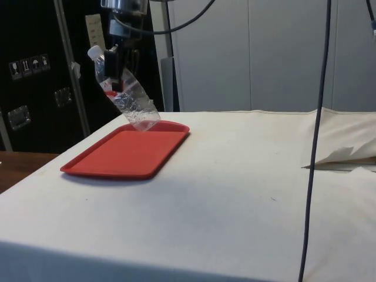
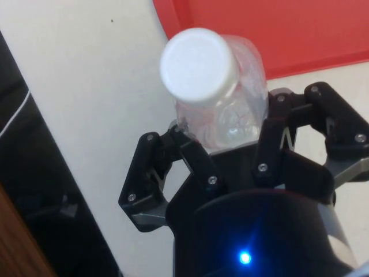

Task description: Place the bottle upright on the tray.

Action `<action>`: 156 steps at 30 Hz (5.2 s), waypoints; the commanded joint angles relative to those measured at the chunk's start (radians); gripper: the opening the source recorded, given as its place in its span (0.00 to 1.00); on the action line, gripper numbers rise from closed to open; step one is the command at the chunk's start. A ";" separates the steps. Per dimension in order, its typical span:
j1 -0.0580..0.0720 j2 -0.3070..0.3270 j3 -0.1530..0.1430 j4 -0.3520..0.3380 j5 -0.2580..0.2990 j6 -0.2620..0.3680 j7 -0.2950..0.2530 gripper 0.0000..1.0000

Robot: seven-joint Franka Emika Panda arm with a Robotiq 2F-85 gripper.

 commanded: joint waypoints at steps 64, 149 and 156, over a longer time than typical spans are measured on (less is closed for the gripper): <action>0.015 0.092 -0.028 -0.168 -0.005 0.662 0.013 0.35; -0.030 0.212 0.012 -0.174 -0.018 1.050 0.256 0.35; -0.031 0.230 0.011 -0.171 -0.018 1.057 0.290 0.35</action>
